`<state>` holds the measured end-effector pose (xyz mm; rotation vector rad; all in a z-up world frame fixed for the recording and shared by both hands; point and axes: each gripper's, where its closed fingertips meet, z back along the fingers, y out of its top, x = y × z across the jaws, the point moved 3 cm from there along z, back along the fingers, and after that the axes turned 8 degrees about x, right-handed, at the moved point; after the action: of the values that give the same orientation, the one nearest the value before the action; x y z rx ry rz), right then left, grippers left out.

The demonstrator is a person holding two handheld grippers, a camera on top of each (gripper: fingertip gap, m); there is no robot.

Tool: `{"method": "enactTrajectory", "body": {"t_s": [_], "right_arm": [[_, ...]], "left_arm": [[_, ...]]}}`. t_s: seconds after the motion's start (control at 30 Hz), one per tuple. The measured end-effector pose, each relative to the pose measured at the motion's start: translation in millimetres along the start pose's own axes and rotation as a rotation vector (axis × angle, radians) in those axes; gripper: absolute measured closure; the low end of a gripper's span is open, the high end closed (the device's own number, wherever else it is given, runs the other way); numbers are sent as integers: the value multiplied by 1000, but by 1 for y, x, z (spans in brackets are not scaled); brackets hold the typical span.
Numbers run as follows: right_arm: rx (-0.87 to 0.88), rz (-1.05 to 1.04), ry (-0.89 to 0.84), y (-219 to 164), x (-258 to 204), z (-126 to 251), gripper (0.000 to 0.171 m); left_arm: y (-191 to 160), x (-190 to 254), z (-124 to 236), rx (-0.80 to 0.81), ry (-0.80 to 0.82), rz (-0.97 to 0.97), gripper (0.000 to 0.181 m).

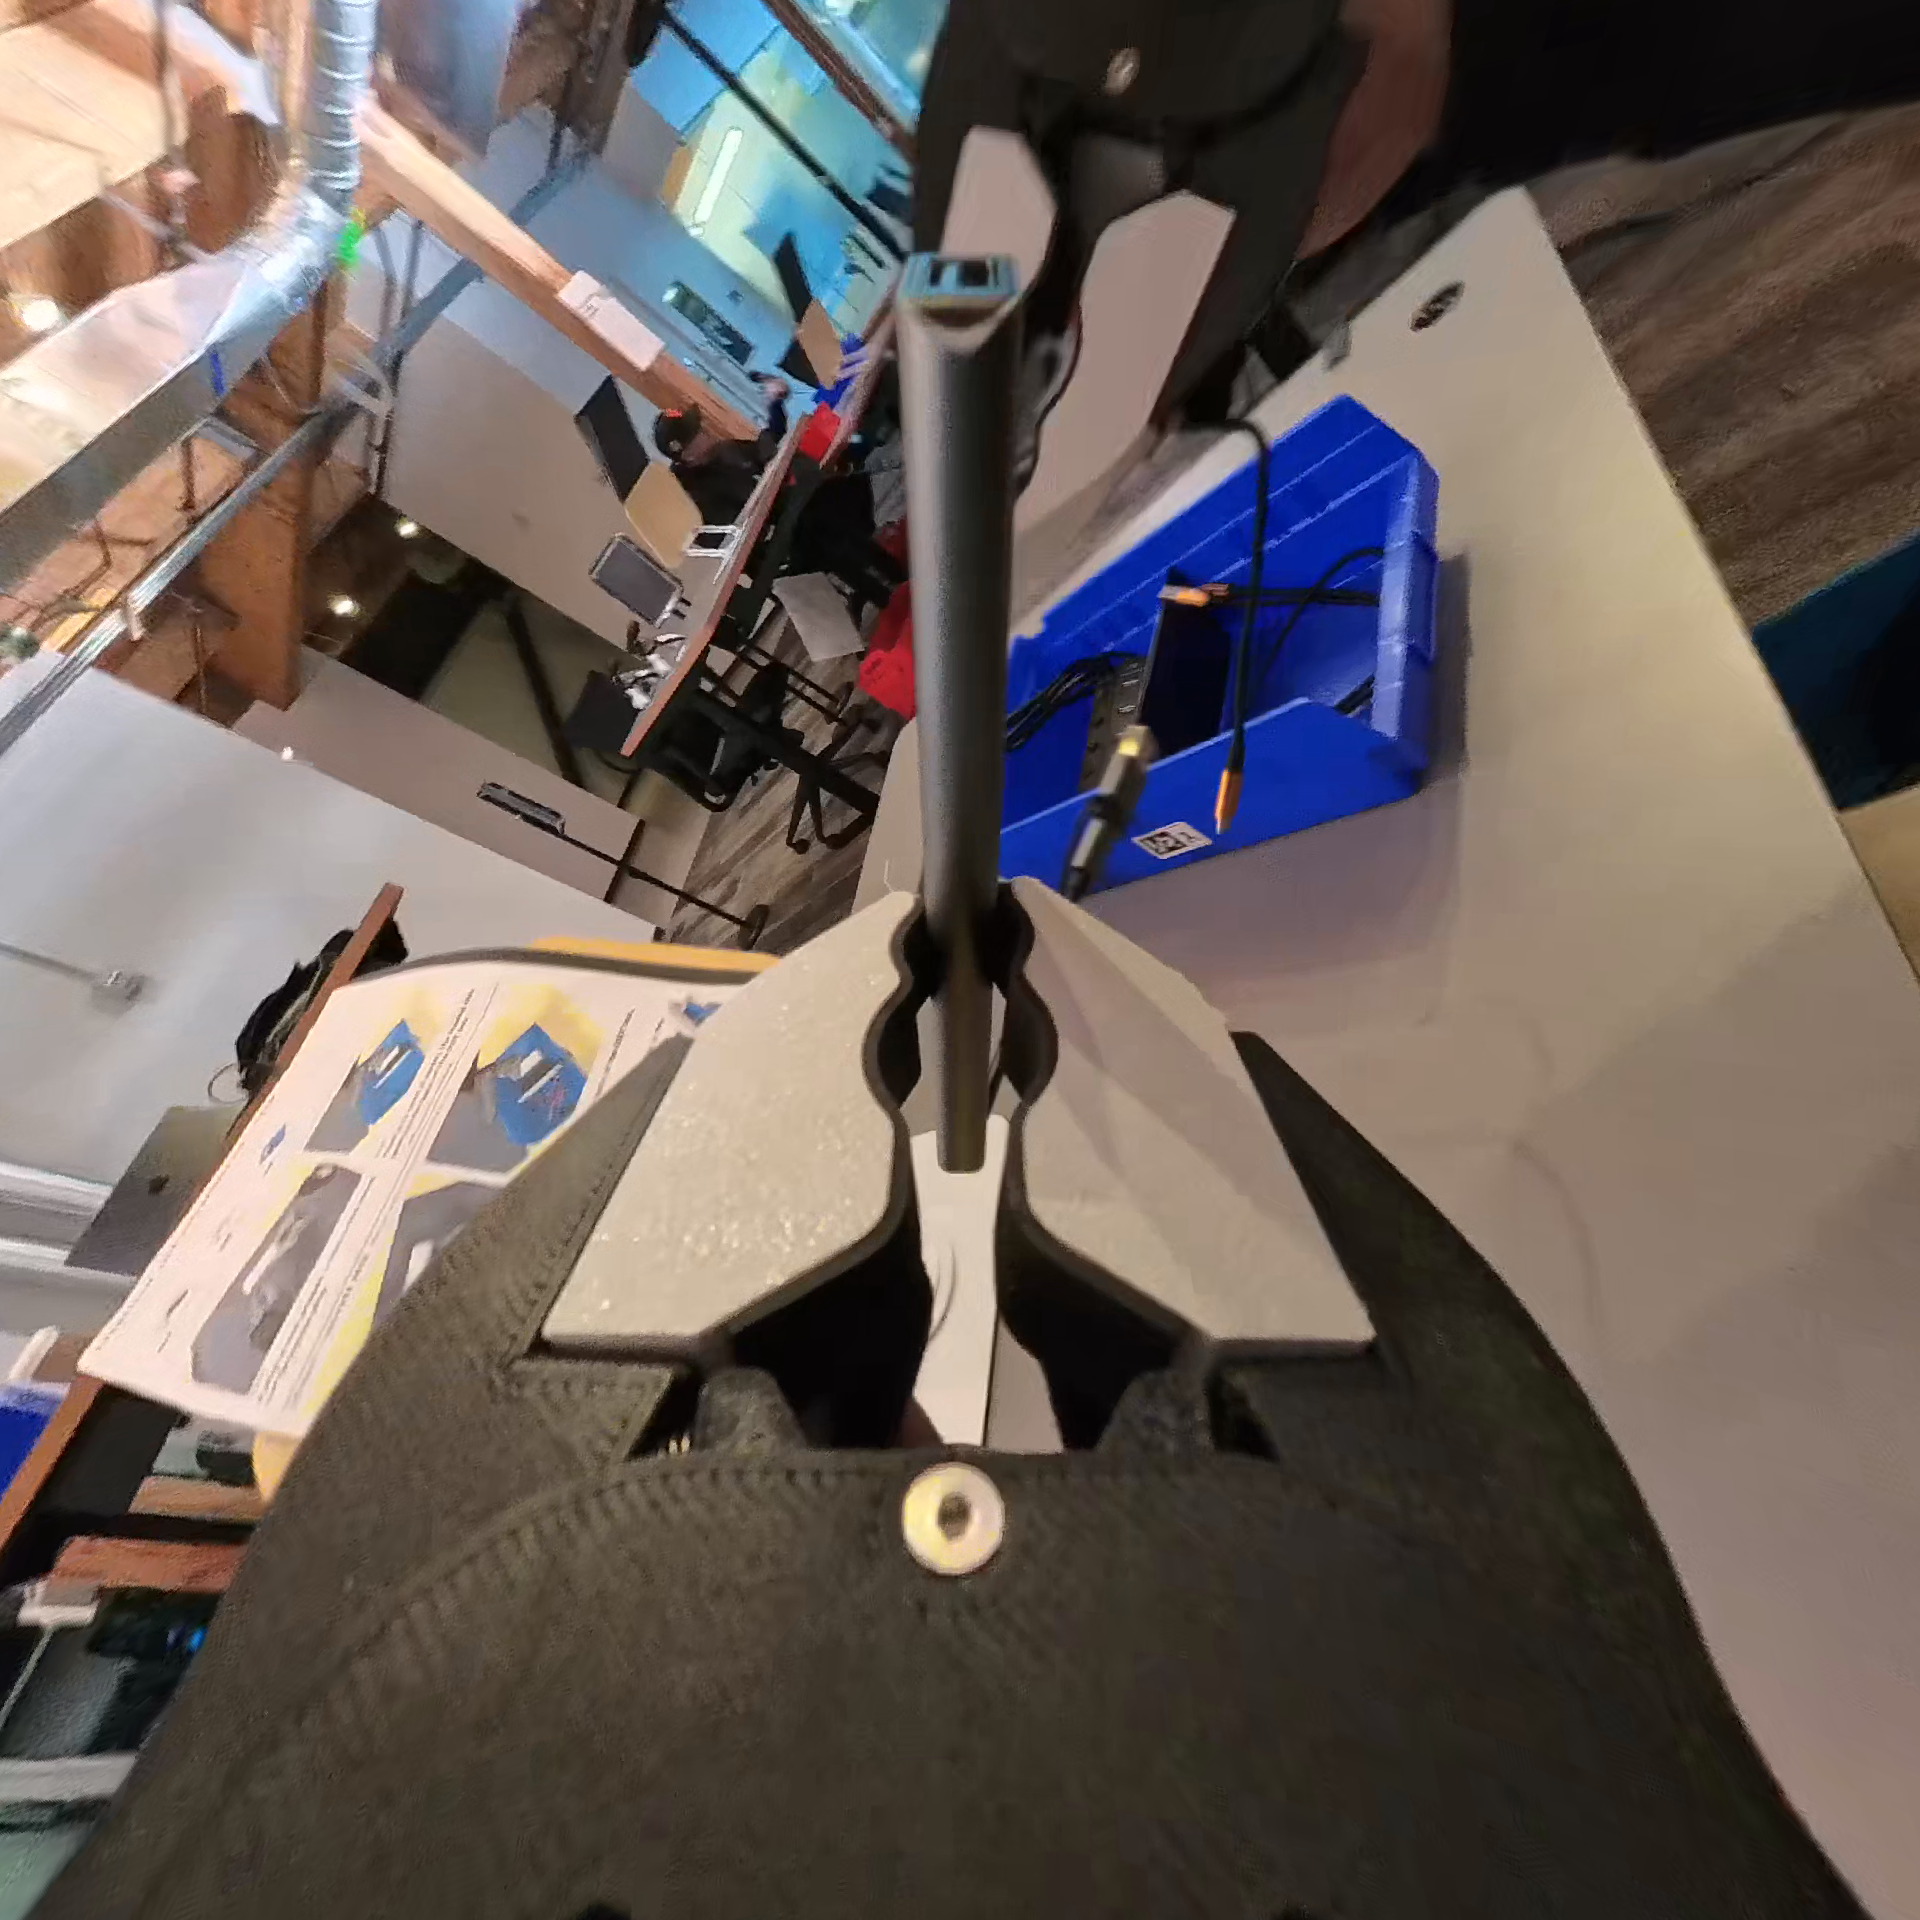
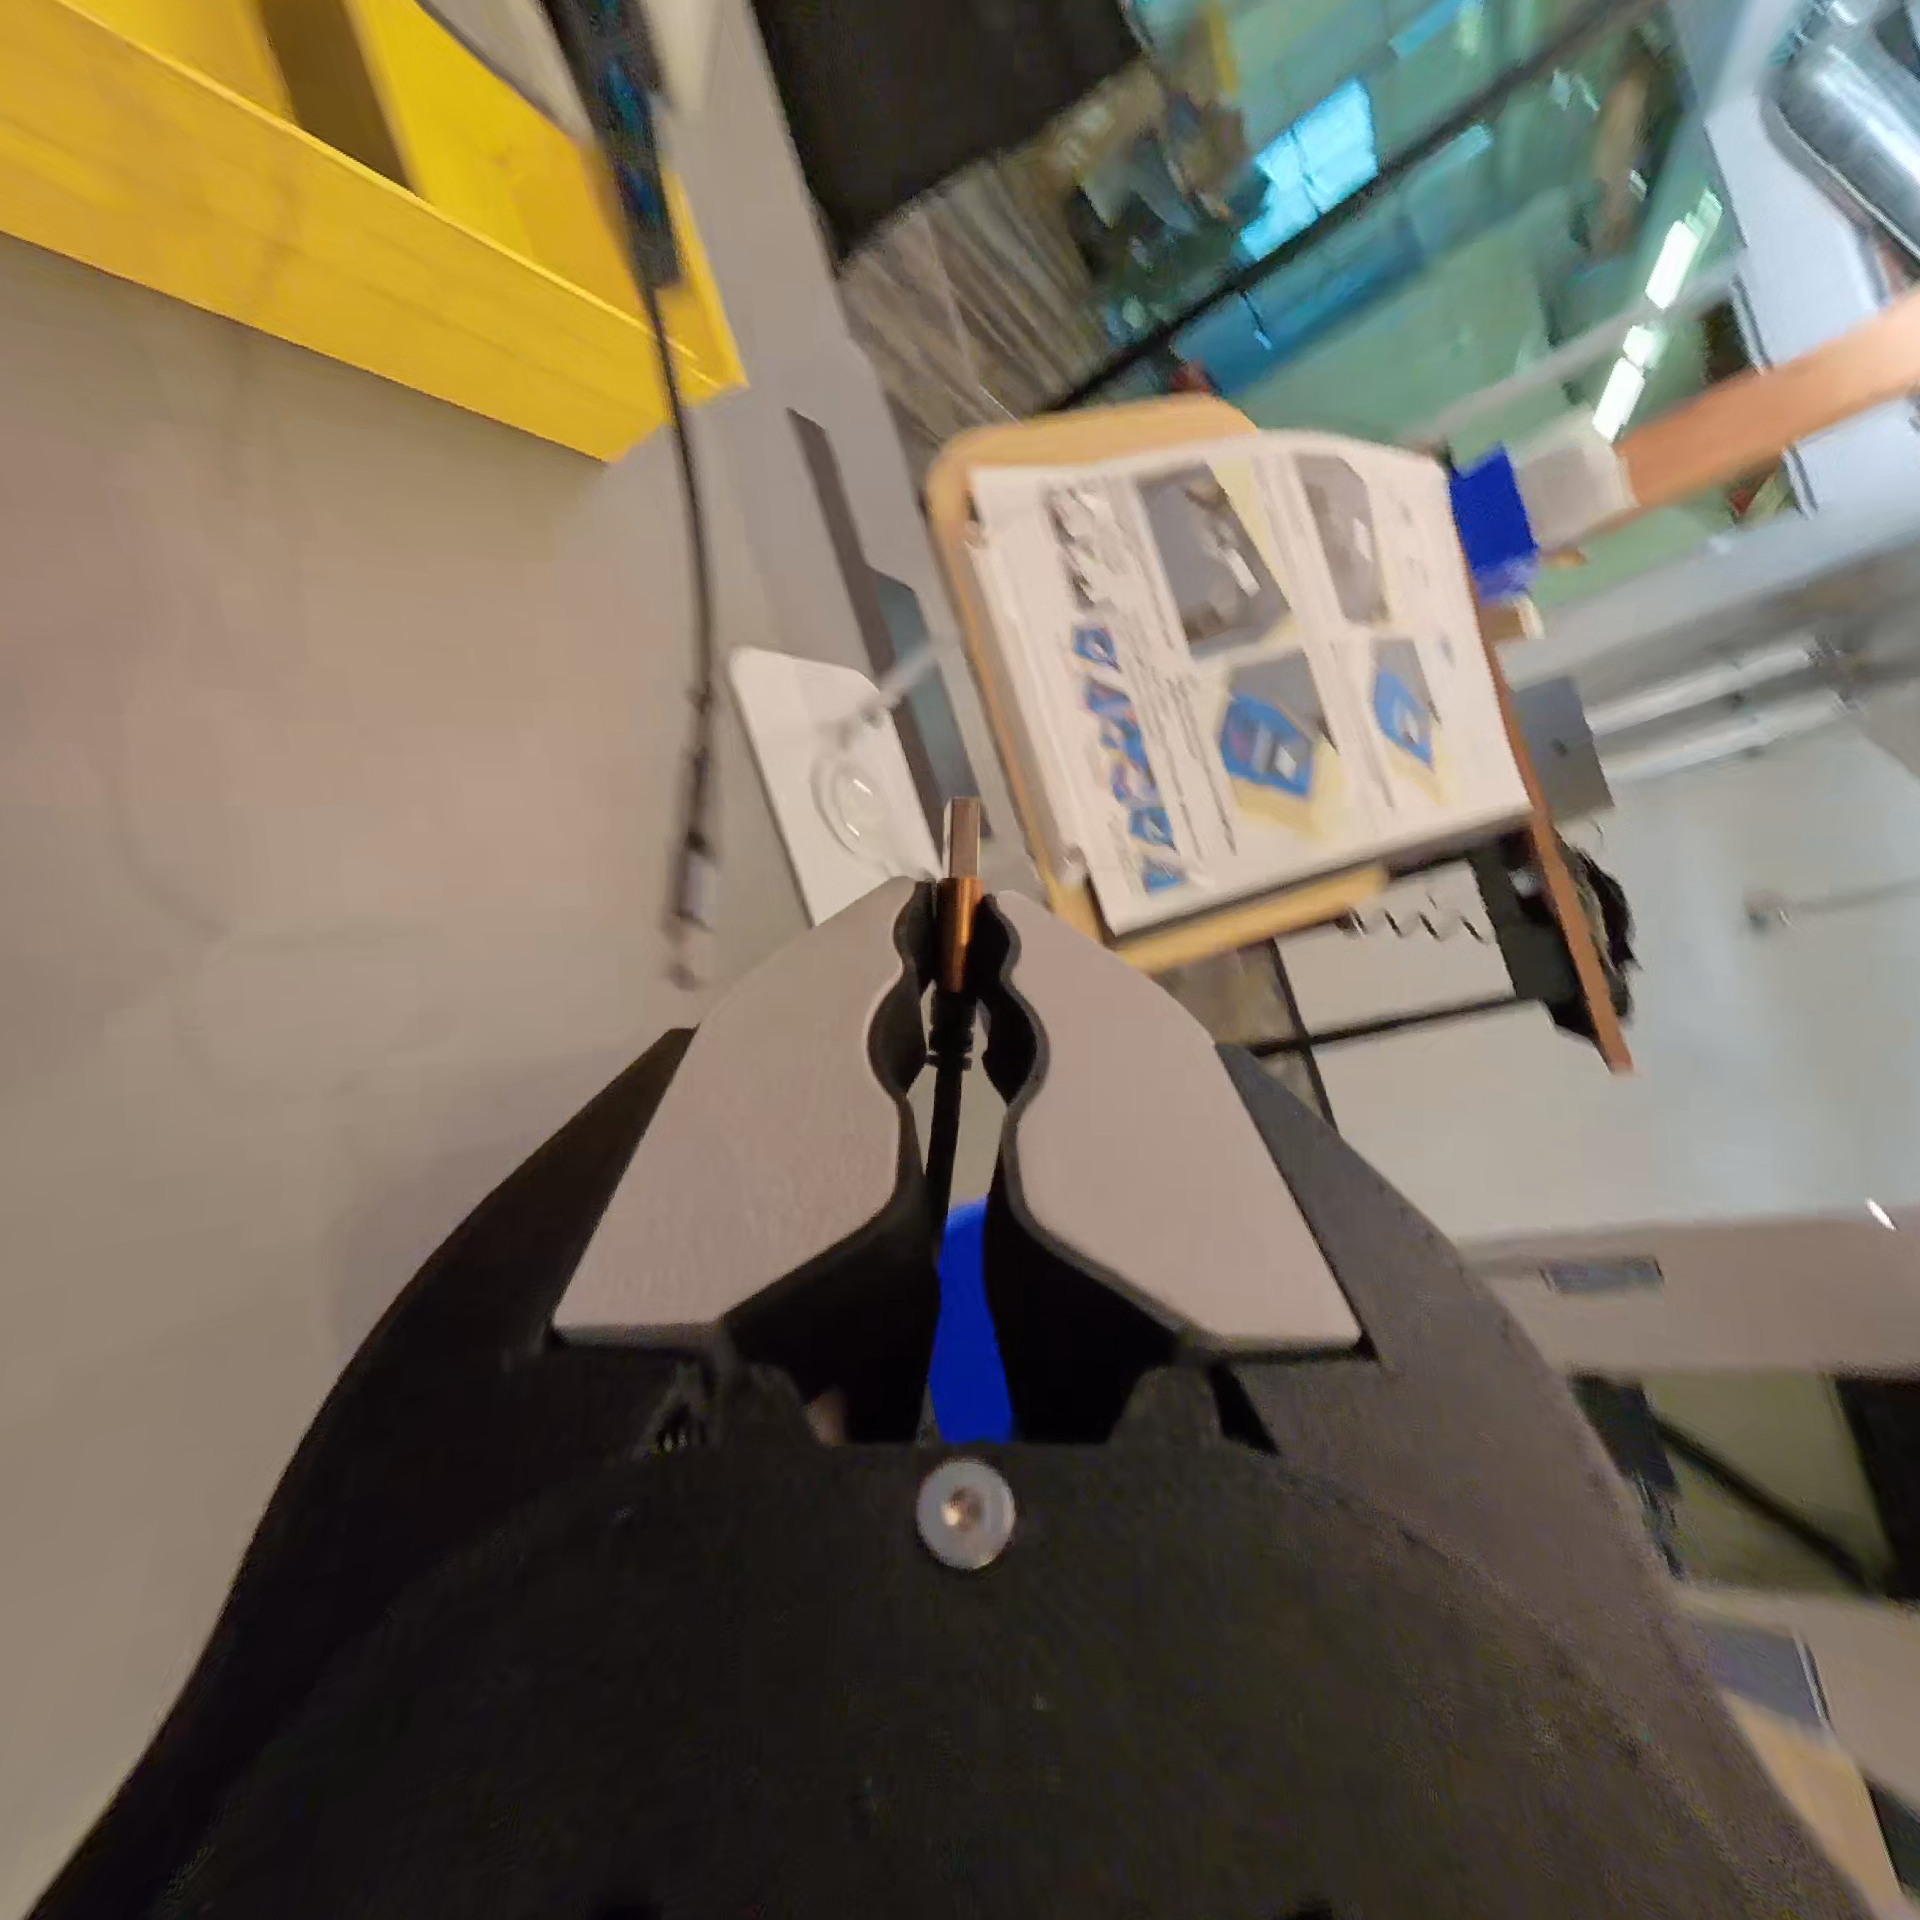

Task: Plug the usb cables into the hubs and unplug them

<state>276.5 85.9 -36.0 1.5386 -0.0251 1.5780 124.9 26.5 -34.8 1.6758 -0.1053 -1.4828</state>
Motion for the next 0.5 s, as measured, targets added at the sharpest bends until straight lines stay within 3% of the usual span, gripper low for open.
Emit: {"method": "enactTrajectory", "body": {"t_s": [0.23,0.4,0.5], "right_arm": [[-167,-318,-276,-105,49,42,164],[-222,-622,-301,-175,36,40,164],[-144,-810,-308,-195,29,36,164]], "left_arm": [[-10,-15,9,-9,37,40,170],[-16,-11,5,-44,24,22,170],[-19,-11,5,-49,17,30,170]]}}
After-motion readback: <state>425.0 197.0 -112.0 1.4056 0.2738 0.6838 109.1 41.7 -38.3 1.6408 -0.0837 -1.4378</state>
